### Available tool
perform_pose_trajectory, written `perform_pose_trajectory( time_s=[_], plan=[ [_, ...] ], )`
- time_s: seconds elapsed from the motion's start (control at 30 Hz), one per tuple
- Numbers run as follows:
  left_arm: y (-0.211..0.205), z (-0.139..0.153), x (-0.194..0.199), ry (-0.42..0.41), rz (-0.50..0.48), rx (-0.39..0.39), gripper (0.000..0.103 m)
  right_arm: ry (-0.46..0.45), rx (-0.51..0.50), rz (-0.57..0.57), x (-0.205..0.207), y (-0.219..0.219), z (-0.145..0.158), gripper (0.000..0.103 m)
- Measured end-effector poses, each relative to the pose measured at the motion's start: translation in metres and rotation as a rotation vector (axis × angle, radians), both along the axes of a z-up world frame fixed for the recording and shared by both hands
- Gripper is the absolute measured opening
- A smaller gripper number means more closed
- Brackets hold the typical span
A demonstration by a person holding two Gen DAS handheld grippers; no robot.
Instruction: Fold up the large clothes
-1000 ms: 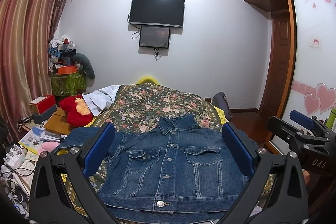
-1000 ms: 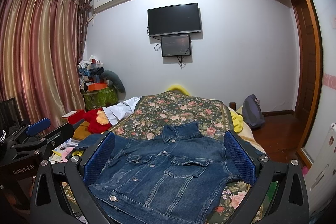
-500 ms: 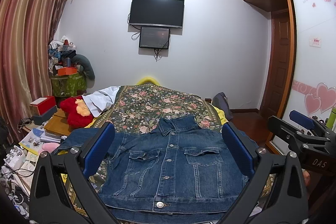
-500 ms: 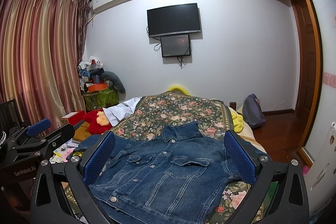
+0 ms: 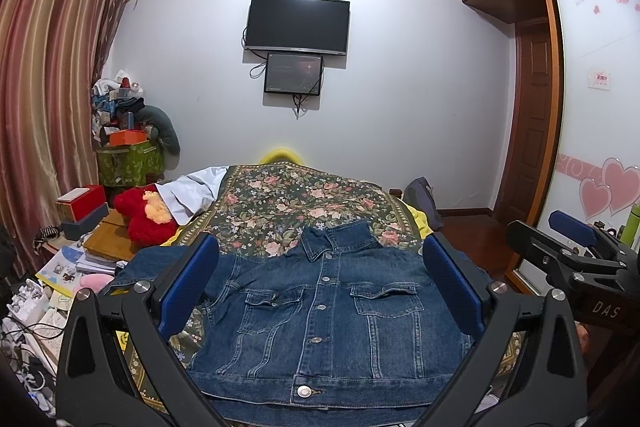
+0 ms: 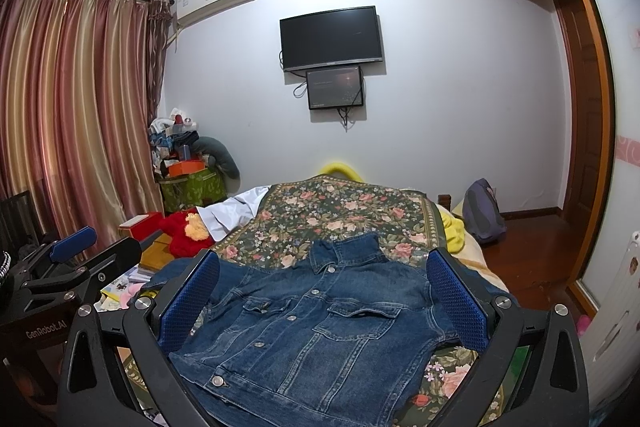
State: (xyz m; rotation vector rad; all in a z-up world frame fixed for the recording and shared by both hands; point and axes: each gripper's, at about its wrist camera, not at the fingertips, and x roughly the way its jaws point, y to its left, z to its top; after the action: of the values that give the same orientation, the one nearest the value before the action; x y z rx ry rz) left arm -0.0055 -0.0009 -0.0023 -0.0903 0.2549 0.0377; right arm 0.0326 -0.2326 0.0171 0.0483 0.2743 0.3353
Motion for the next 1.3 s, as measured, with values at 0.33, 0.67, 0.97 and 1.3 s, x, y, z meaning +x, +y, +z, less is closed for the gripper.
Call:
perform_pose_trajectory(
  time_s=[0.33,0.67,0.97,1.3],
  plan=[
    [-0.004,0.002,0.002,0.000,-0.009,0.006,0.103,0.002,0.001,0.000,0.000,-0.002,0.002,0.103],
    [-0.003,-0.001,0.025,0.036,-0.020,0.026,0.103,0.011,0.015,0.001,0.010,0.004,0.001,0.103],
    [0.044,-0.023,0.086,0.137,0.086,-0.041,0.103,0.088,0.021,0.009,0.072,0.016,-0.011,0.103],
    [0.141,-0.081,0.174,0.281,0.324,0.064,0.103,0.268,-0.050,0.057,0.200,0.053,-0.054,0.103]
  ],
)
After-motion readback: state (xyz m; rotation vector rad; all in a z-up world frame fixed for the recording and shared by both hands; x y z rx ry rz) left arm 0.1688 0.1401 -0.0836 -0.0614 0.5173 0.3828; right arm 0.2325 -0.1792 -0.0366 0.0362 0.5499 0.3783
